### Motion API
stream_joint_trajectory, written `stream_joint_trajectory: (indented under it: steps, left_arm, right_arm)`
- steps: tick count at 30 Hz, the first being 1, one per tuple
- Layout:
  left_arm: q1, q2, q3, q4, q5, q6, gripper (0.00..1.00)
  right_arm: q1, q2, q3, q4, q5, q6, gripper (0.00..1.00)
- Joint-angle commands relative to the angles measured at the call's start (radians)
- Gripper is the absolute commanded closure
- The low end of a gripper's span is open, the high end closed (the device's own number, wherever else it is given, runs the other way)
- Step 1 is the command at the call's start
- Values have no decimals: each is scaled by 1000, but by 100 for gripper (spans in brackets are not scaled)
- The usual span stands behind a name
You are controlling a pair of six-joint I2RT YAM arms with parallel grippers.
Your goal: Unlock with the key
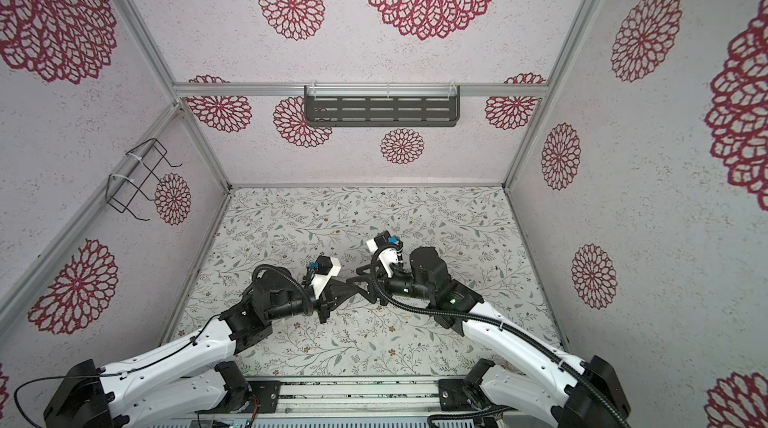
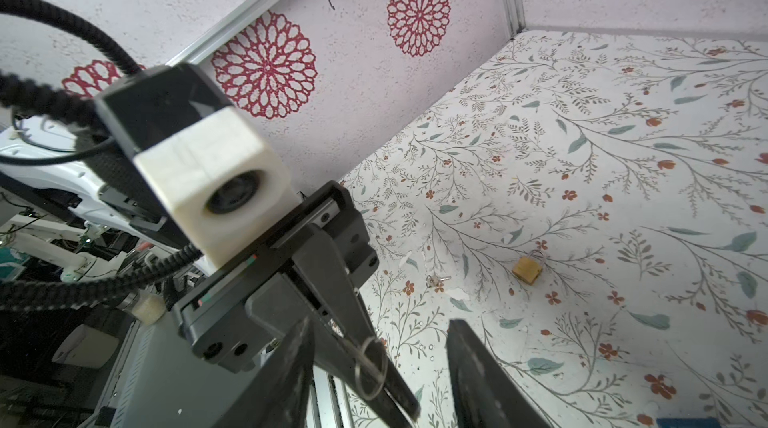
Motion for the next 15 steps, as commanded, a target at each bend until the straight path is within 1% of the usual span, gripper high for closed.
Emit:
stream_joint_trajectory:
  steps: [1,8,15]
  left_arm:
    - [15,8,24,7,31,1,100]
    - [19,21,42,-4,53,-2,100]
    - [21,27,43,-5,55,-8,100]
  right_arm:
    - [-4,-7,-6,61,-55,-62,49]
    - [-5,10,-5,72,-101,-74,60]
    - [-12,4,-18,66,-92,-88,73]
